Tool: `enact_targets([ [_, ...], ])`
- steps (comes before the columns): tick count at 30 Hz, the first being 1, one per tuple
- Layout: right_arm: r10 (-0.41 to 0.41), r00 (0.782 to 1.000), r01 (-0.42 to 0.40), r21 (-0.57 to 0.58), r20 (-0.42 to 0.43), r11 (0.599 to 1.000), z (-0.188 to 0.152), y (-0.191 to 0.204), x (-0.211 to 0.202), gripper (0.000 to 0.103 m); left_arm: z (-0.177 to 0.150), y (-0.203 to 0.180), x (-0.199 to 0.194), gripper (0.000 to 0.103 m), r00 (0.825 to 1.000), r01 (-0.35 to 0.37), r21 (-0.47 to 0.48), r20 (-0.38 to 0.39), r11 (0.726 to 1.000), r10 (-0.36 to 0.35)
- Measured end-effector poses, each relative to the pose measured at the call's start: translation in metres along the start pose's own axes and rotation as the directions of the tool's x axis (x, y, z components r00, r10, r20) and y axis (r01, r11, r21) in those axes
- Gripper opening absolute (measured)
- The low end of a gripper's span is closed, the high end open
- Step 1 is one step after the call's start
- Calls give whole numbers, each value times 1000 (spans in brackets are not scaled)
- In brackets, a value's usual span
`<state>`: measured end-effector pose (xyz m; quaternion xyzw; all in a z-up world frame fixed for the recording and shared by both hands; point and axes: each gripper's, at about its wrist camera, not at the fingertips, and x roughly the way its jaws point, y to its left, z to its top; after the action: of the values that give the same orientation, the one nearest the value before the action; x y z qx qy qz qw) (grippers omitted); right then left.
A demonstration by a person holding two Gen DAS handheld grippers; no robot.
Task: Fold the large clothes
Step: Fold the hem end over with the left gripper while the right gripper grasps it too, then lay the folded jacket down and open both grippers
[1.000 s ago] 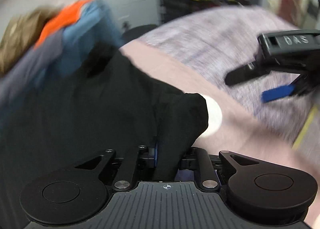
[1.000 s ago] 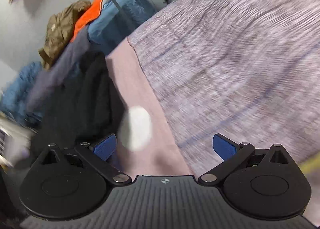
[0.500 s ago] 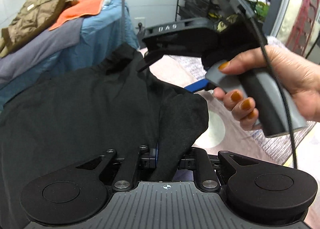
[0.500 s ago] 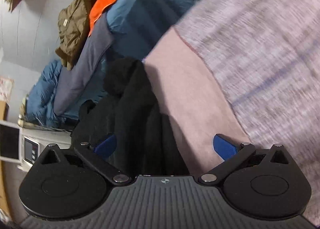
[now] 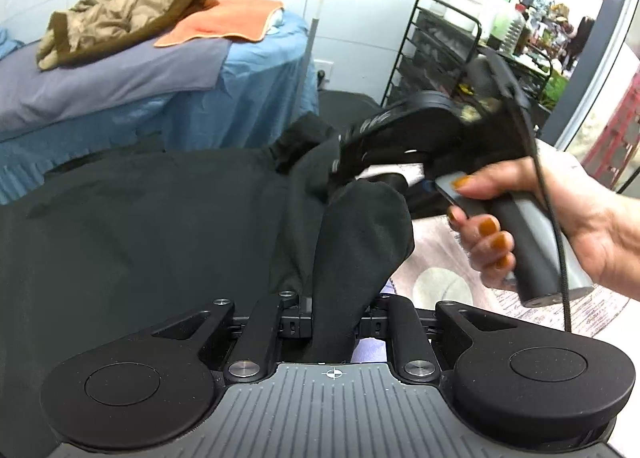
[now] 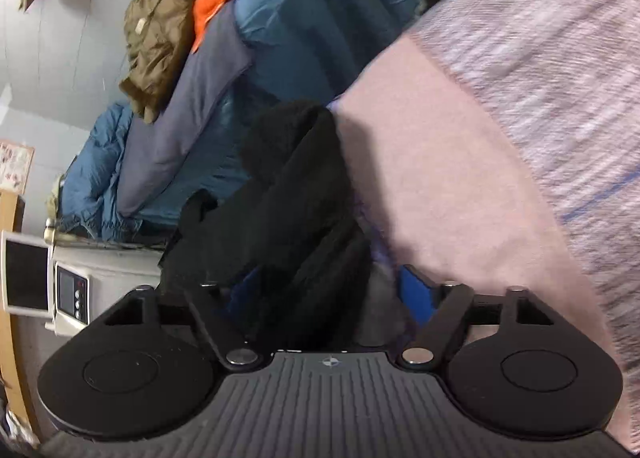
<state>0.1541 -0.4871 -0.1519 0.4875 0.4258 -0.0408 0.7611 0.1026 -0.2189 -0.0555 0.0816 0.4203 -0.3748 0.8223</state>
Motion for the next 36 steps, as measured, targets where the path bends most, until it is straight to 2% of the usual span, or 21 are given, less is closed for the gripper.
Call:
enact_targets([
  [1, -16, 1000, 16, -12, -17, 1000, -1, 9, 5, 18, 2, 5, 0, 58, 1000, -4, -10, 4, 1000, 4],
  [3, -32, 999, 33, -96, 14, 995, -5, 38, 5, 14, 3, 18, -15, 58, 999, -23, -50, 34, 998, 25],
  [5, 28, 999, -22, -173, 34, 985, -14, 70, -1, 13, 2, 40, -41, 57, 995, -45, -118, 87, 992, 55],
  [7, 116, 993, -108, -189, 29, 976, -21, 106, 0, 13, -5, 69, -76, 57, 985, -78, -183, 140, 980, 105],
  [10, 218, 975, -220, -274, -38, 936, -41, 179, 21, 13, -23, 120, -130, 58, 961, -148, -286, 186, 947, 207],
  [13, 273, 952, -305, -355, -137, 884, -74, 256, 64, 13, -45, 168, -168, 57, 938, -227, -352, 174, 908, 301],
  [16, 247, 941, -323, -401, -230, 857, -118, 314, 121, 13, -76, 213, -189, 57, 914, -310, -408, 119, 859, 387],
  [20, 149, 937, -283, -435, -317, 855, -176, 356, 199, 13, -116, 267, -191, 57, 897, -372, -494, 26, 786, 441],
  [23, 53, 941, -214, -465, -335, 859, -217, 368, 240, 13, -140, 303, -176, 56, 897, -398, -518, -46, 757, 440],
  [25, -20, 950, -149, -508, -312, 848, -234, 370, 266, 13, -153, 323, -163, 57, 904, -397, -532, -86, 748, 418],
  [26, -54, 952, -116, -520, -300, 846, -241, 369, 277, 14, -161, 331, -157, 61, 909, -392, -536, -104, 748, 403],
  [27, -83, 952, -90, -529, -294, 844, -248, 369, 286, 20, -163, 341, -150, 77, 912, -390, -545, -117, 743, 393],
  [28, -111, 952, -62, -535, -286, 843, -252, 369, 296, 29, -167, 348, -146, 88, 911, -393, -559, -127, 731, 392],
  [29, -122, 951, -49, -531, -283, 846, -255, 365, 300, 38, -173, 354, -146, 103, 908, -398, -571, -136, 718, 396],
  [31, -92, 954, -70, -511, -285, 857, -256, 367, 300, 62, -182, 365, -154, 103, 903, -404, -596, -138, 694, 407],
  [32, -92, 954, -71, -512, -285, 856, -256, 369, 296, 68, -184, 369, -160, 103, 907, -390, -611, -125, 689, 402],
  [33, -102, 955, -62, -525, -279, 849, -254, 366, 288, 80, -188, 372, -166, 103, 915, -370, -623, -114, 689, 388],
  [35, -90, 964, -70, -565, -251, 822, -251, 373, 265, 82, -190, 378, -177, 103, 922, -353, -625, -108, 696, 371],
  [36, -76, 969, -78, -585, -234, 807, -247, 372, 249, 83, -190, 379, -182, 103, 917, -370, -613, -119, 699, 381],
])
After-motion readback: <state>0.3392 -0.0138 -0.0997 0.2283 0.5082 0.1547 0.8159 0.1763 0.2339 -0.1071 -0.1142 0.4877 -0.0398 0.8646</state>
